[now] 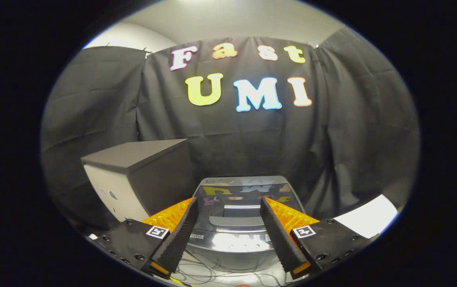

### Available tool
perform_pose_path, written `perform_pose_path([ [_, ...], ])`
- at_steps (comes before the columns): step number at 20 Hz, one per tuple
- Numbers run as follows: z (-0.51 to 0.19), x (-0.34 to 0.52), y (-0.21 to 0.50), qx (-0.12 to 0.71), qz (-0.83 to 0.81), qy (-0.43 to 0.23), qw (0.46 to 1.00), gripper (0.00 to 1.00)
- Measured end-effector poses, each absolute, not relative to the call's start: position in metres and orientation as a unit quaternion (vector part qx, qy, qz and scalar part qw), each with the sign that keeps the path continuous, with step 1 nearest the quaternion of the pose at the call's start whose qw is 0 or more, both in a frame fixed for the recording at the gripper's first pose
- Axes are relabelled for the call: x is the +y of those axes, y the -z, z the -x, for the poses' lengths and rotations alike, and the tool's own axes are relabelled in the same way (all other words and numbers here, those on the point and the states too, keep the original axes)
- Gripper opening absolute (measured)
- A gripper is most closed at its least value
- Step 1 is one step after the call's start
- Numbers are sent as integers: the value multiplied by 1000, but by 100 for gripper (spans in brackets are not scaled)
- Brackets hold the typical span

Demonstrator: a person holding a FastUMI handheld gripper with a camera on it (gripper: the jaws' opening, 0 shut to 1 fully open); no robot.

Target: Put the clothes into the washing machine and then close the washing machine lid.

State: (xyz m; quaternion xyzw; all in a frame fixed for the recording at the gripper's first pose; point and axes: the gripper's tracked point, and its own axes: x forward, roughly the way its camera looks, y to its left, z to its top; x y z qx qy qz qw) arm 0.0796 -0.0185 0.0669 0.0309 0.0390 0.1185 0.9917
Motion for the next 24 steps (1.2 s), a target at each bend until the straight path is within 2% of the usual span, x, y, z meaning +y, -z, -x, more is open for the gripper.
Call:
perform_pose_path([
  [3, -32, -20, -56, 0, 3, -131, 991, 97],
  [11, 62, -39, -26, -6, -2, -135, 991, 98],
  [24, 83, -35, -25, -17, 37, -144, 989, 98],
])
